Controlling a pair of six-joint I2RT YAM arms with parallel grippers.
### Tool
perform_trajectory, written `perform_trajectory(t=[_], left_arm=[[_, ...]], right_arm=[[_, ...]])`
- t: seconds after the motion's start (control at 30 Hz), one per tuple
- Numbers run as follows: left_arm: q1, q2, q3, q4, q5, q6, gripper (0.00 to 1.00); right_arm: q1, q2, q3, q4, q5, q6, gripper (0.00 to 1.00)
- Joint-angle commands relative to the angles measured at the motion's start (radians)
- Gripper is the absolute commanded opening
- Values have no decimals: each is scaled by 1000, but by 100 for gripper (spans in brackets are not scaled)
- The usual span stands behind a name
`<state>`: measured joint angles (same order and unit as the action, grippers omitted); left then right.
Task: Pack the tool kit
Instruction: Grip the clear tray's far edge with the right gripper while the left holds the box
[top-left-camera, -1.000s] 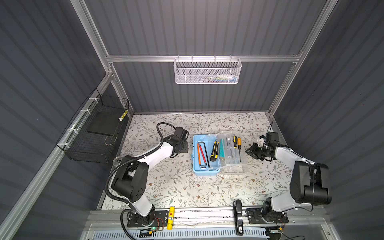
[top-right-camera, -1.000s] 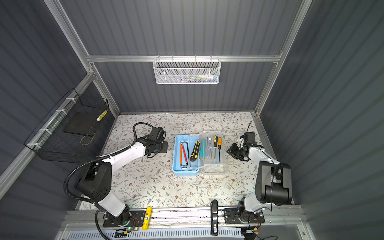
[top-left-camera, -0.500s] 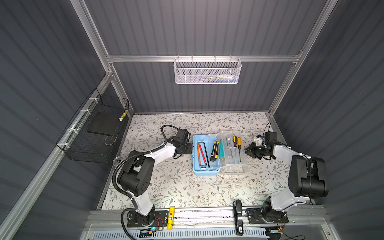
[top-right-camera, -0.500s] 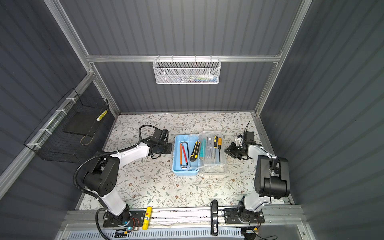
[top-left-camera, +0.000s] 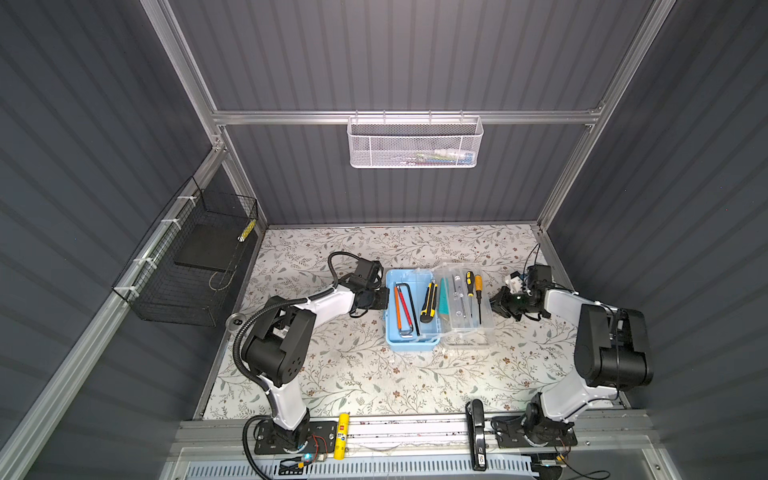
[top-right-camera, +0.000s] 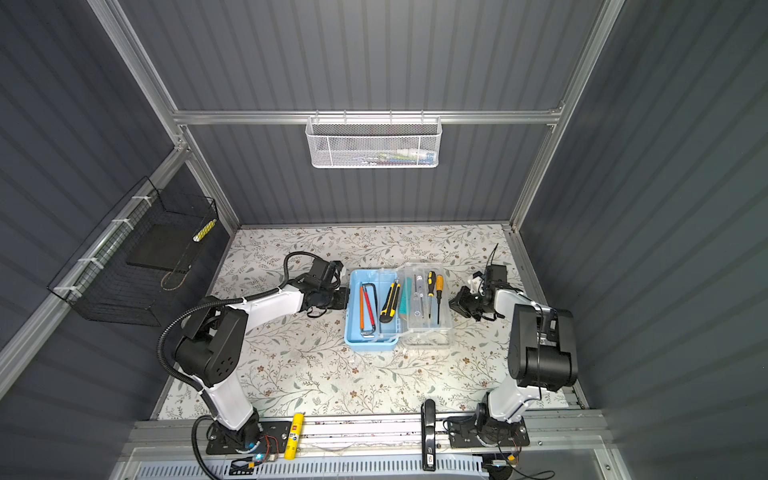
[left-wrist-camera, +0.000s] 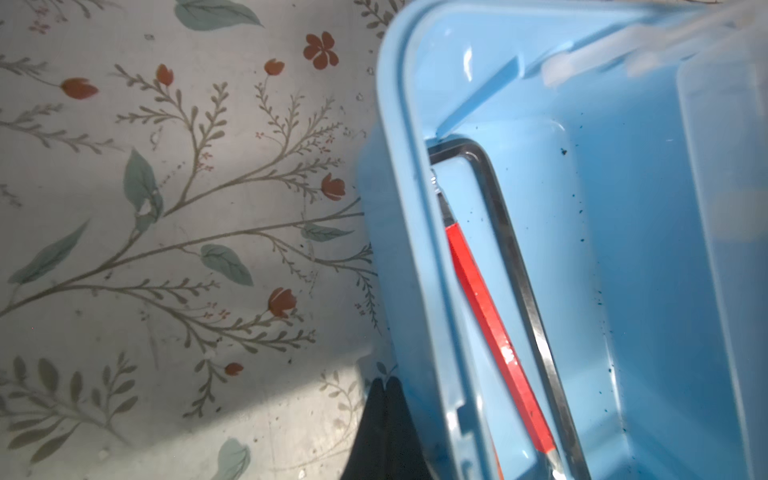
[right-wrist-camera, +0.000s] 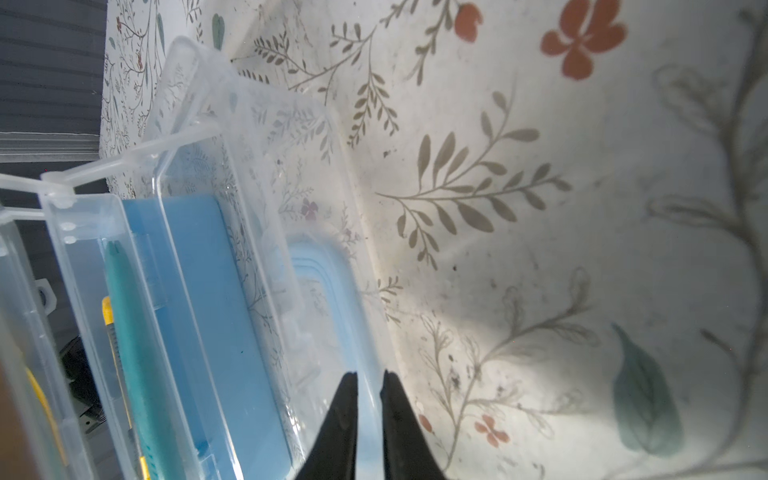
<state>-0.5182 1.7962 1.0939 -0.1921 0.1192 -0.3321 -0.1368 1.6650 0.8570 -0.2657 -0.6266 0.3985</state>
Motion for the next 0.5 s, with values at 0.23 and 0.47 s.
perform_trajectory(t=[0.23,0.47], left_arm=[[-11,31,8,54,83,0,0],[-10,24,-12,93,107,-5,0]], right_arm=[[23,32,-4,26,-105,-15,16],[25,24,-4,24,-128,-16,15]])
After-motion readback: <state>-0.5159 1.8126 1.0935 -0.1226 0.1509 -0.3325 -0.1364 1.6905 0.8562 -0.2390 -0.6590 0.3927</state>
